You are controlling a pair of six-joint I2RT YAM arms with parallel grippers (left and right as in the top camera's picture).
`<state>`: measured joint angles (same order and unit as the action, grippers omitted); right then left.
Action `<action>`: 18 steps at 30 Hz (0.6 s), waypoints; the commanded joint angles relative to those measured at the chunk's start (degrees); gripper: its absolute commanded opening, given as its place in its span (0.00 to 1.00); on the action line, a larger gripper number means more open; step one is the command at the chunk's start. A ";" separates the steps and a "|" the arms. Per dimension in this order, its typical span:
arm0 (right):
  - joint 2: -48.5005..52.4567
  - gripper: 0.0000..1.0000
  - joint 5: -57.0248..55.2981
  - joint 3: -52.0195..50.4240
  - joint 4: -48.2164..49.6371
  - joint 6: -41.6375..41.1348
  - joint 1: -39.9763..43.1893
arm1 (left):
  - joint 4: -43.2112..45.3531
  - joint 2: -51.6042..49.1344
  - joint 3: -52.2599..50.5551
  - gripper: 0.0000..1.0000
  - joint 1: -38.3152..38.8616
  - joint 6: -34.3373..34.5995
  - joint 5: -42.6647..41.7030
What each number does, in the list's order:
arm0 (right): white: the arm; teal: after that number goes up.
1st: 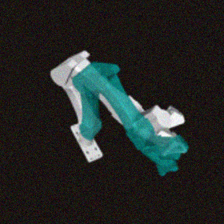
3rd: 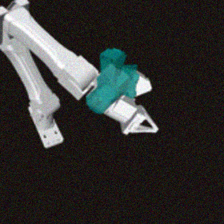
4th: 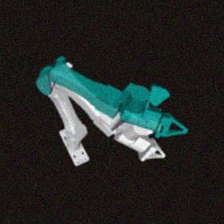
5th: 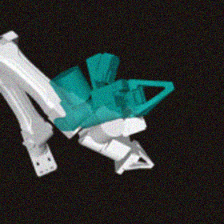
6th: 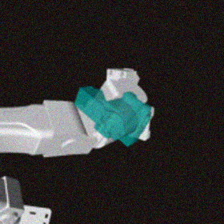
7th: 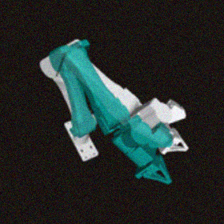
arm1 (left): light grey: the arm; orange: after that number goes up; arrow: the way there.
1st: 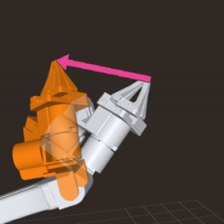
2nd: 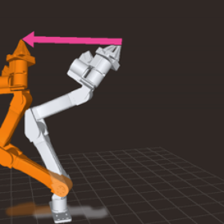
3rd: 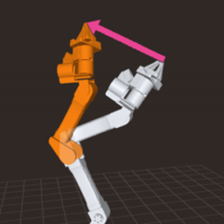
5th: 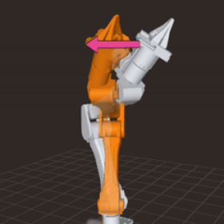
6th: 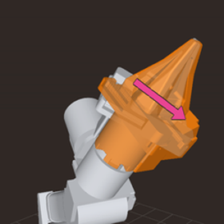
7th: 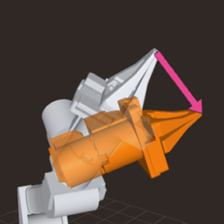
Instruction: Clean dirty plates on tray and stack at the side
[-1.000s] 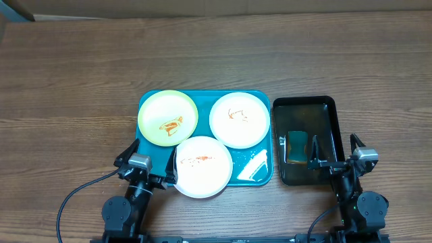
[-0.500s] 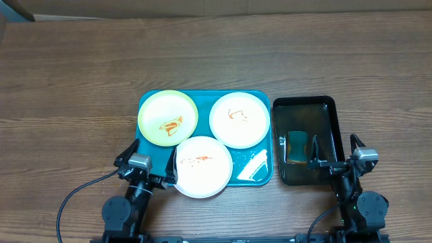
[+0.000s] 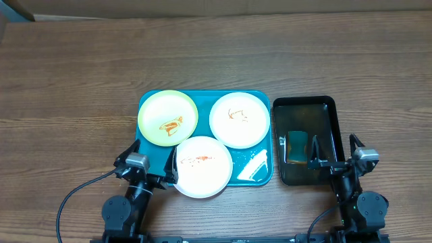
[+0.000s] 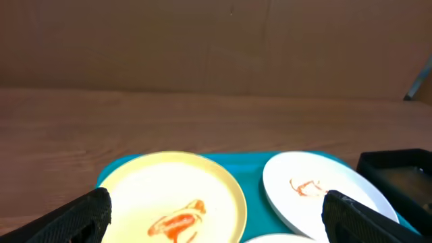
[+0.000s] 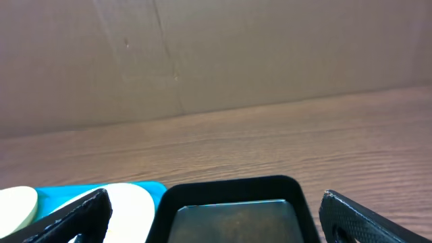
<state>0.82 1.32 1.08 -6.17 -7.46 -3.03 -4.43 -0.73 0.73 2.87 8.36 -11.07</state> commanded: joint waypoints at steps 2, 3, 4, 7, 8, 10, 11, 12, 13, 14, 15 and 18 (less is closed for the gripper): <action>-0.48 1.00 0.46 3.87 -6.49 -6.32 0.15 | -6.23 -0.57 5.62 1.00 -0.28 1.49 1.18; -0.13 1.00 0.46 5.44 -8.50 -6.32 0.15 | -8.15 -1.64 7.45 1.00 -0.28 1.25 1.18; 0.28 1.00 0.46 6.86 -10.21 -6.32 0.15 | -9.46 -2.64 8.72 1.00 -0.28 0.76 1.16; 4.39 1.00 0.98 14.34 -17.09 -6.32 0.15 | -16.68 -9.20 15.39 1.00 -0.28 0.42 0.92; 5.42 1.00 1.38 15.61 -18.03 -6.32 0.15 | -18.34 -11.15 17.25 1.00 -0.26 0.42 0.90; 9.66 1.00 2.93 20.04 -21.27 -6.34 0.15 | -22.14 -16.24 22.03 1.00 -0.22 0.42 0.90; 12.87 1.00 4.37 22.88 -23.30 -6.34 0.15 | -24.59 -19.37 25.09 1.00 -0.22 0.37 0.94; 15.82 1.00 5.25 25.38 -25.16 -6.32 0.15 | -27.91 -23.10 28.96 1.00 -0.22 -0.20 0.92; 18.01 1.00 5.62 27.23 -26.69 -6.32 0.15 | -29.86 -25.18 31.06 1.00 -0.22 -0.50 0.87; 21.00 1.00 6.03 29.77 -28.81 -6.32 0.15 | -32.98 -28.00 34.07 1.00 -0.22 -0.68 0.57; 23.98 1.00 6.54 32.24 -30.86 -6.29 0.15 | -36.74 -30.67 37.16 1.00 -0.22 -0.68 0.20; 31.91 1.00 8.22 38.56 -36.96 -6.29 0.15 | -46.82 -37.83 45.16 1.00 -0.22 -0.68 -0.98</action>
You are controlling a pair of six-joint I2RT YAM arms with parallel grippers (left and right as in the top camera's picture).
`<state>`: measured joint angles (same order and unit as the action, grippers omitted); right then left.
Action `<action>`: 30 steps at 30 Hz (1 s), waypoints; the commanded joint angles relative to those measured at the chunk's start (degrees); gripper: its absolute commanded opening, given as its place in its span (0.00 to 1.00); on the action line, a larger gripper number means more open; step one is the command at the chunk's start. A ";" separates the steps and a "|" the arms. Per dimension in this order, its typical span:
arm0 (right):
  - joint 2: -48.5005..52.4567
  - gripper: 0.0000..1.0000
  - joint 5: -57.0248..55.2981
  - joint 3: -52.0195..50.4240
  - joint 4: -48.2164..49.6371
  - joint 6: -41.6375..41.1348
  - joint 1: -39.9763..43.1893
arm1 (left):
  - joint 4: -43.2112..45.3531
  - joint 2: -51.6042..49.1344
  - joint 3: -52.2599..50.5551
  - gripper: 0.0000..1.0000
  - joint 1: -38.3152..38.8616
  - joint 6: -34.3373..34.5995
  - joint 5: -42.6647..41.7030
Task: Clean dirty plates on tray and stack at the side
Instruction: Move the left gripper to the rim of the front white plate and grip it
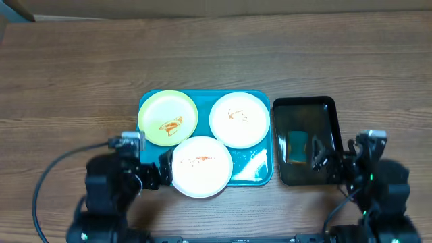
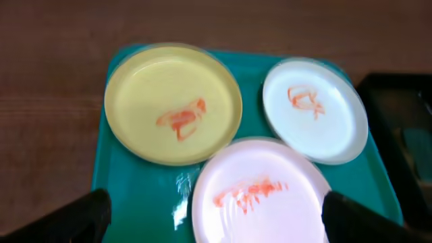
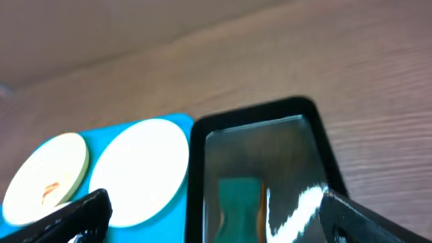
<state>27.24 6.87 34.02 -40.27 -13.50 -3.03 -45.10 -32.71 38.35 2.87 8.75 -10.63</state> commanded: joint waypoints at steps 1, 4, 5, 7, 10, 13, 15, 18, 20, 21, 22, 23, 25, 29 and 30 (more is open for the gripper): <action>8.46 1.00 3.45 7.98 -5.31 -0.28 0.15 | -10.32 -8.57 10.21 1.00 -0.22 -1.05 -1.44; 16.39 1.00 4.76 14.16 -11.06 -0.24 0.15 | -19.54 -15.17 14.71 1.00 -0.22 -0.98 -1.64; 17.99 1.00 5.07 15.37 -11.85 -0.24 0.15 | -20.35 -16.15 14.88 1.00 -0.22 -0.94 -1.90; 22.69 1.00 5.25 17.92 -13.00 -0.22 0.15 | -21.88 -19.74 14.88 1.00 -0.22 1.29 -5.81; 26.62 1.00 7.13 18.40 -12.28 -0.26 0.15 | -22.36 -23.37 14.82 1.00 -0.22 2.01 -9.25; 29.44 1.00 9.42 18.40 -12.83 -0.24 0.15 | -22.16 -27.74 14.60 1.00 -0.22 2.01 -10.03; 30.99 1.00 9.09 18.40 -12.76 -0.24 0.15 | -22.21 -30.82 14.58 1.00 -0.22 2.01 -9.99; 32.94 1.00 9.07 18.40 -12.26 -0.24 0.15 | -22.38 -35.04 14.58 1.00 -0.22 2.01 -10.01; 34.14 1.00 9.09 18.40 -11.72 -0.24 0.15 | -22.43 -38.75 14.58 1.00 -0.22 2.01 -9.97; 34.47 1.00 9.09 18.40 -11.63 -0.24 0.15 | -22.40 -39.82 14.58 1.00 -0.22 2.01 -9.97; 34.80 1.00 9.07 18.40 -11.61 -0.22 0.15 | -22.36 -41.20 14.58 1.00 -0.22 2.01 -9.94; 34.95 1.00 9.07 18.40 -11.61 -0.22 0.15 | -22.34 -42.36 14.58 1.00 -0.22 1.99 -9.88; 35.28 1.00 9.07 18.40 -11.32 -0.22 0.15 | -22.23 -44.81 14.58 0.99 -0.22 1.99 -9.75; 35.32 1.00 9.07 18.40 -10.97 -0.22 0.15 | -21.44 -50.05 14.58 0.89 -0.22 1.99 -8.79; 35.32 1.00 9.07 18.40 -10.82 -0.22 0.15 | -21.31 -51.04 14.58 0.89 -0.22 1.97 -8.09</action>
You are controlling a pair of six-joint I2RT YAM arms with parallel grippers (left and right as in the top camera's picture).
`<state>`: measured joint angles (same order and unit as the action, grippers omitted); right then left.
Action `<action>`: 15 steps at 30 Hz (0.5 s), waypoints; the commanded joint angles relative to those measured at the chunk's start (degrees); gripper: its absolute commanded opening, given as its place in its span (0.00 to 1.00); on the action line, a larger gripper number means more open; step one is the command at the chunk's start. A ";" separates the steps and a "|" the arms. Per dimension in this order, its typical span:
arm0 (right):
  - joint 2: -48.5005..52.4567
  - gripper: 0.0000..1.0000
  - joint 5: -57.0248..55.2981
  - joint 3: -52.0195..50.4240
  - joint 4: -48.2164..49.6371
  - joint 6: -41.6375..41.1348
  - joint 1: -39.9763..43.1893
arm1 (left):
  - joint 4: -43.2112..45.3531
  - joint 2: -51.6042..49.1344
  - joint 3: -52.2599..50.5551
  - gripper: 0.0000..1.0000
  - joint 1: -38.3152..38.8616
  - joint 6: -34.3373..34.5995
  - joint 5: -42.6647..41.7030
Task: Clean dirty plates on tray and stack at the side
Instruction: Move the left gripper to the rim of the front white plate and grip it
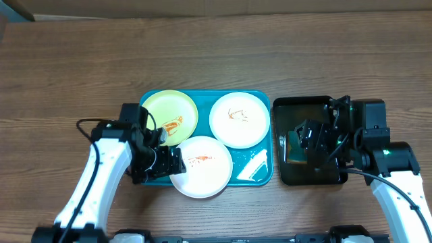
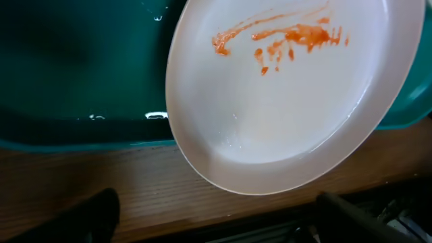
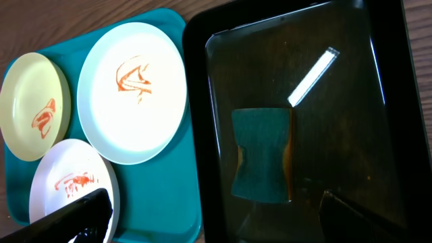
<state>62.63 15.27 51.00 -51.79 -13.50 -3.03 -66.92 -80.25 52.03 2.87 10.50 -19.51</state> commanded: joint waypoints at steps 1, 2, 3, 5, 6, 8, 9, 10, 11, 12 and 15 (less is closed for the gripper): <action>-0.07 1.00 0.70 1.42 0.74 -0.22 0.15 | 0.66 -4.50 0.90 0.89 -0.22 0.24 1.66; -0.07 1.00 0.68 1.42 0.72 -0.22 0.15 | 1.03 -6.01 0.90 0.88 -0.22 0.24 2.16; -0.07 1.00 0.68 1.42 0.70 -0.22 0.15 | 1.44 -6.84 0.90 0.87 -0.22 0.24 2.10; -0.07 1.00 0.68 1.42 0.74 -0.22 0.15 | 2.56 -8.57 0.90 0.87 -0.15 0.20 2.21; -0.07 1.00 0.68 1.42 0.72 -0.22 0.15 | 3.34 -9.40 0.90 0.86 -0.09 0.17 2.54; -0.07 1.00 0.68 1.42 0.72 -0.22 0.15 | 4.90 -10.80 0.90 0.77 0.81 -0.20 5.92; -0.07 1.00 0.68 1.42 0.72 -0.22 0.15 | 5.46 -11.15 0.90 0.70 1.27 -0.22 7.08; -0.07 1.00 0.70 1.42 0.72 -0.22 0.15 | 6.45 -11.63 0.90 0.69 2.38 -0.22 8.50; -0.07 1.00 0.70 1.42 0.72 -0.22 0.15 | 7.04 -11.78 0.90 0.68 2.97 -0.22 8.57; -0.07 1.00 0.68 1.42 0.72 -0.22 0.15 | 7.65 -11.96 0.90 0.64 3.78 -0.20 8.55; -0.07 1.00 0.70 1.42 0.70 -0.22 0.15 | 9.09 -12.28 0.90 0.51 6.64 -0.17 8.57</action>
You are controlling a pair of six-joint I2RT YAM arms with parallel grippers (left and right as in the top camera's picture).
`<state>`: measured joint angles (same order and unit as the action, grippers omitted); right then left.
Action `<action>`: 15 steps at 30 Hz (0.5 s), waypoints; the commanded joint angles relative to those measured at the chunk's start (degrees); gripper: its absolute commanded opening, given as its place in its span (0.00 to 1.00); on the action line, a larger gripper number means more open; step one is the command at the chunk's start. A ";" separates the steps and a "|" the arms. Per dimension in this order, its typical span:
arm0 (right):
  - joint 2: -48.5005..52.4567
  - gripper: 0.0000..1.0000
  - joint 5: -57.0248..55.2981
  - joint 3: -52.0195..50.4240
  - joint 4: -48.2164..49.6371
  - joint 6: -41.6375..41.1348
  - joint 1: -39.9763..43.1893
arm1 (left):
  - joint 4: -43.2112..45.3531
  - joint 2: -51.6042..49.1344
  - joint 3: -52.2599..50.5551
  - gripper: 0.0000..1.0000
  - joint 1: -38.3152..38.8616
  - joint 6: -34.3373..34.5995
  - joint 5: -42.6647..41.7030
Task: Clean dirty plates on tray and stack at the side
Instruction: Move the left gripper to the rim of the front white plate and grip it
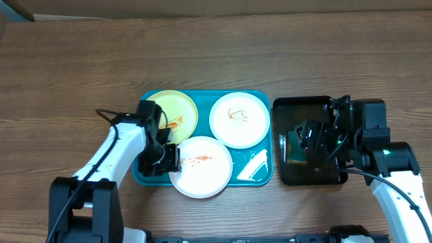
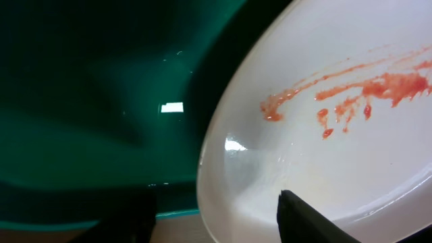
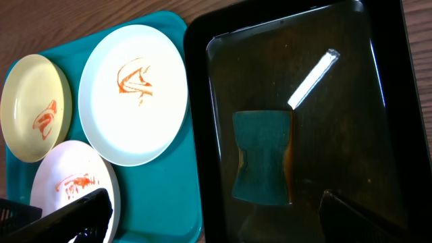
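Observation:
Three sauce-smeared plates lie on the teal tray (image 1: pixel 253 172): a yellow-green one (image 1: pixel 181 108) at the back left, a white one (image 1: pixel 239 119) at the back right, and a white one (image 1: pixel 202 169) at the front. My left gripper (image 1: pixel 165 160) is open, low at the front plate's left rim. In the left wrist view its fingers (image 2: pixel 307 219) straddle that rim, one over the plate (image 2: pixel 324 148), one over the tray. My right gripper (image 3: pixel 216 223) hangs open above the green sponge (image 3: pixel 263 165).
The sponge lies in a black tray (image 1: pixel 304 100) right of the teal tray, apparently holding liquid that reflects a light. Bare wooden table (image 1: pixel 81 67) surrounds both trays. A cardboard wall runs along the far edge. The left arm's cable trails by its elbow.
My left gripper has come down closer to the front plate's left rim, and its fingers stand nearer together. The right gripper has stayed over the sponge.
Both arms first sat folded at the table's front edge, grippers open. Then both were raised, looking down on the trays. Later the left hovered over the front plate and the right over the sponge. Now the left straddles that plate's rim.

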<state>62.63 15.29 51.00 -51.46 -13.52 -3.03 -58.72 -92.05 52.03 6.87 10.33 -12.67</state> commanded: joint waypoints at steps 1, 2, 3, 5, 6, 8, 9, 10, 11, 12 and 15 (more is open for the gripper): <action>-0.07 1.00 0.68 1.42 0.37 -0.22 0.15 | 1.29 -0.50 0.83 0.50 3.48 -0.02 1.77; -0.07 1.00 0.68 1.42 0.35 -0.20 0.15 | 1.68 -0.50 0.74 0.47 4.59 -0.02 2.56; -0.07 1.00 0.68 1.42 0.35 -0.20 0.15 | 1.95 -0.50 0.63 0.44 5.40 0.00 3.50; -0.07 1.00 0.68 1.42 0.31 -0.20 0.15 | 1.97 -0.52 0.57 0.36 6.62 0.04 4.28; -0.07 1.00 0.68 1.42 0.31 -0.20 0.15 | 1.97 -0.52 0.57 0.34 6.86 0.24 4.28; -0.07 1.00 0.68 1.42 0.31 -0.20 0.15 | 1.97 -0.52 0.57 0.31 7.17 0.70 4.28; -0.07 1.00 0.68 1.42 0.33 -0.20 0.15 | 1.97 -0.52 0.57 0.30 7.21 0.68 4.31; -0.07 1.00 0.68 1.42 0.31 -0.20 0.15 | 2.01 -0.52 0.57 0.30 7.19 0.68 4.31; -0.07 1.00 0.68 1.42 0.20 -0.20 0.15 | 2.10 -0.52 0.57 0.27 7.19 0.70 4.31; -0.07 1.00 0.68 1.42 0.07 -0.20 0.15 | 2.25 -0.52 0.57 0.24 7.19 0.76 4.28; -0.07 1.00 0.68 1.42 -0.35 -0.20 0.15 | 2.23 -0.52 0.50 0.27 7.19 0.90 4.31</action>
<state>62.63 15.42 51.00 -51.83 -13.52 -3.03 -56.69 -92.07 52.03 13.80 10.59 -8.93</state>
